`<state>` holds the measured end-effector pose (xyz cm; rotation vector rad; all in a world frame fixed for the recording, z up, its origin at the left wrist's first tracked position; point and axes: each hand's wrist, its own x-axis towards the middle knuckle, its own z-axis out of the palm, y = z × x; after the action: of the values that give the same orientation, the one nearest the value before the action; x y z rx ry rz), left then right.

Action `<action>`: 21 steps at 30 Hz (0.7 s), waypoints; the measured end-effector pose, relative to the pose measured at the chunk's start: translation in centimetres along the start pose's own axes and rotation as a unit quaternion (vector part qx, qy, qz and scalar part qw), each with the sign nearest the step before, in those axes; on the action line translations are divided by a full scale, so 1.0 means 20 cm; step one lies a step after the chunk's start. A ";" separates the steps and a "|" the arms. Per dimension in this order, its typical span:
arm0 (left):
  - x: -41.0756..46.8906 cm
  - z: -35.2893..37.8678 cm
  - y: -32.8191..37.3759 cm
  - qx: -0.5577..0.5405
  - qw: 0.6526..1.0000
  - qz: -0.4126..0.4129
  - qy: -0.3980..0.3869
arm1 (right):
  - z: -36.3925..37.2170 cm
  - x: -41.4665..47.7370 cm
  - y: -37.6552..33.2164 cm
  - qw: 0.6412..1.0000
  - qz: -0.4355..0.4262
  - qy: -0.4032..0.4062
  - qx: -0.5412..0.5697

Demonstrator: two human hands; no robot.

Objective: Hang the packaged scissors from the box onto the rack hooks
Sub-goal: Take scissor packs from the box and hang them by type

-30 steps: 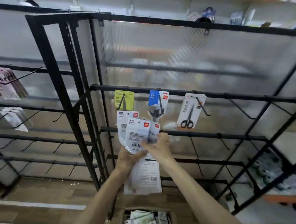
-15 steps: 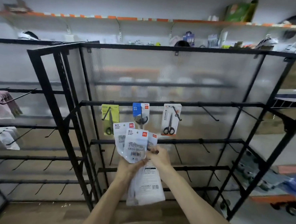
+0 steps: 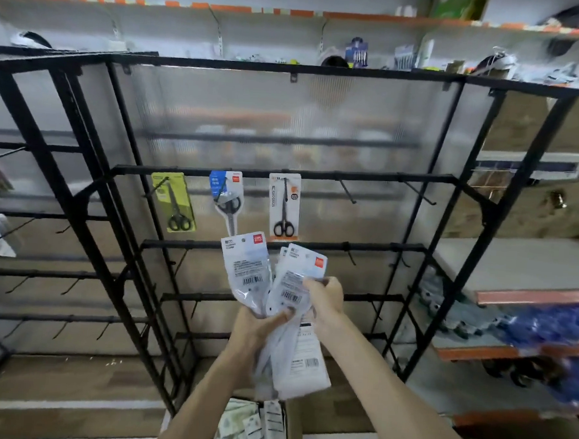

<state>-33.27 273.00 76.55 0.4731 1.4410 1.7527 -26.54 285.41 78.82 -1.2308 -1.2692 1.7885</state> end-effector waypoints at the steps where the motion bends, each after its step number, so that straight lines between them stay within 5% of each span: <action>1: -0.02 0.00 0.00 0.004 0.999 -0.021 0.032 | -0.03 -0.01 -0.01 0.998 0.026 0.013 0.050; 3: -0.03 -0.02 0.01 0.007 0.994 -0.033 0.101 | -0.08 -0.03 -0.06 0.987 0.071 0.024 0.139; 6: -0.01 -0.07 0.02 0.000 0.994 -0.037 0.106 | -0.09 -0.05 -0.11 0.976 0.100 0.001 0.192; 13: 0.00 -0.16 0.17 0.000 0.995 -0.001 0.099 | 0.10 -0.07 -0.15 0.989 0.051 -0.066 0.125; 18: 0.04 -0.22 0.25 -0.007 0.997 -0.012 0.080 | 0.31 -0.15 -0.16 0.985 -0.065 -0.130 -0.092; 21: 0.10 -0.32 0.27 -0.004 0.996 -0.019 0.089 | 0.41 -0.11 -0.18 0.986 -0.030 -0.160 -0.045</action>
<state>-40.92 270.32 79.44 0.2898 1.5541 1.8071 -33.40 281.73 83.74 -0.9653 -1.5636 1.9583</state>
